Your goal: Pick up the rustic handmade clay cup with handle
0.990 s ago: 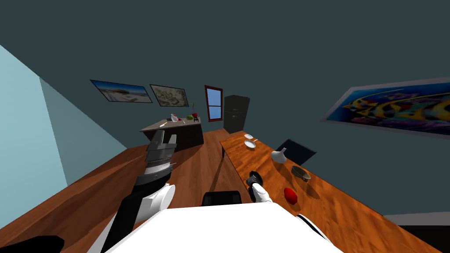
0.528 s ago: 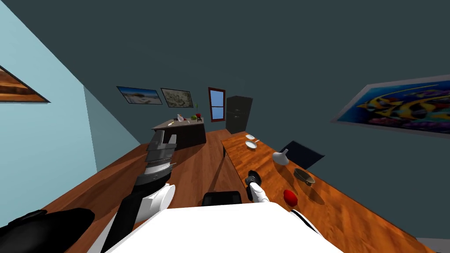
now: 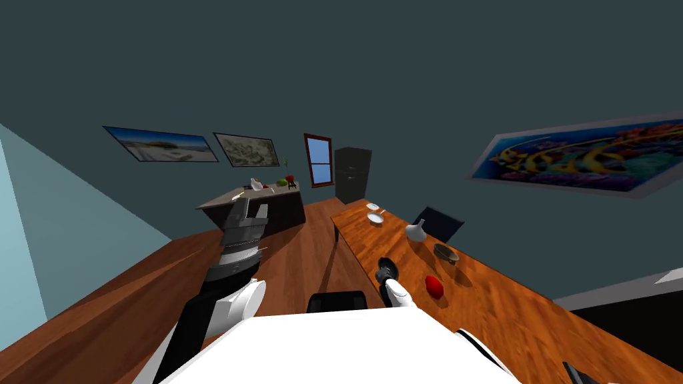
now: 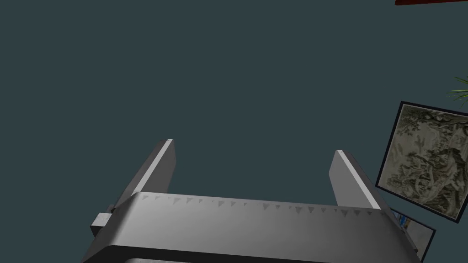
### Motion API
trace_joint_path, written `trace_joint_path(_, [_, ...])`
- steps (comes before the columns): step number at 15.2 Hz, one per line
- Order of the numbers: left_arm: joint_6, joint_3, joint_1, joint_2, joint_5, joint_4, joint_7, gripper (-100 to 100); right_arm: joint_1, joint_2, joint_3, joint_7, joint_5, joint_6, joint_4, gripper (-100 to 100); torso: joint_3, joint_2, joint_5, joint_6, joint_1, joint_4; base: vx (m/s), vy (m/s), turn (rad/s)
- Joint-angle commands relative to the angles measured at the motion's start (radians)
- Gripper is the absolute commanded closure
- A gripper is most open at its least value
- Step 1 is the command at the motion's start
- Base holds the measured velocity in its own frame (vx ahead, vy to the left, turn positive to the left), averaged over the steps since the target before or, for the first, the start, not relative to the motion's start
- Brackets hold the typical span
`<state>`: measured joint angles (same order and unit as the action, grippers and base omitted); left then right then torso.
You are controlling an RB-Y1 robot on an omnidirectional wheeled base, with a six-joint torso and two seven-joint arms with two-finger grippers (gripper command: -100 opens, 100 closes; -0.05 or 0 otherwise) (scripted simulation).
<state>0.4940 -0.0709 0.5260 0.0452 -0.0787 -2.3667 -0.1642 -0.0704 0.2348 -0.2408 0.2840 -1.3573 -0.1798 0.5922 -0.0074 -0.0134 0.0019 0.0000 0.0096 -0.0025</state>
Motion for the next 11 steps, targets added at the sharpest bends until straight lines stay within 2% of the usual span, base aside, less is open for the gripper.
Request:
trace_joint_path(1, [0.000, 0.000, 0.000, 0.000, 0.000, 0.000, 0.000, 0, 0.018, 0.021, -0.009, 0.028, 0.019, 0.030, 0.030, 100, 0.000, 0.000, 0.000, 0.000, 0.000, 0.000, 0.107, 0.149, -0.232])
trace_joint_path(3, [0.000, 0.000, 0.000, 0.000, 0.000, 0.000, 0.000, 0, 0.050, 0.064, -0.029, 0.059, 0.039, 0.079, 0.079, 100, 0.001, 0.001, 0.000, 0.000, -0.001, 0.000, 0.107, 0.146, -0.325])
trace_joint_path(6, [0.000, 0.000, 0.000, 0.000, 0.000, 0.000, 0.000, 0, 0.066, 0.086, -0.039, 0.075, 0.049, 0.103, 0.103, 100, 0.002, 0.003, 0.000, 0.000, -0.002, 0.001, 0.078, 0.121, -0.211])
trace_joint_path(8, [0.000, 0.000, 0.000, 0.000, 0.000, 0.000, 0.000, 0, 0.098, 0.129, -0.059, 0.105, 0.069, 0.152, 0.151, 100, 0.002, 0.004, 0.000, -0.001, -0.004, 0.002, 0.073, 0.117, -0.245])
trace_joint_path(9, [0.000, 0.000, 0.000, 0.000, 0.000, 0.000, 0.000, 0, 0.098, 0.129, -0.059, 0.105, 0.069, 0.152, 0.151, 100, 0.003, 0.004, 0.001, 0.000, -0.003, 0.001, 0.065, 0.138, -0.326])
trace_joint_path(11, [0.000, 0.000, 0.000, 0.000, 0.000, 0.000, 0.000, 0, 0.096, 0.128, -0.065, 0.110, 0.082, 0.142, 0.148, 100, 0.003, 0.005, 0.000, -0.002, -0.003, 0.002, 0.031, 0.078, -0.066])
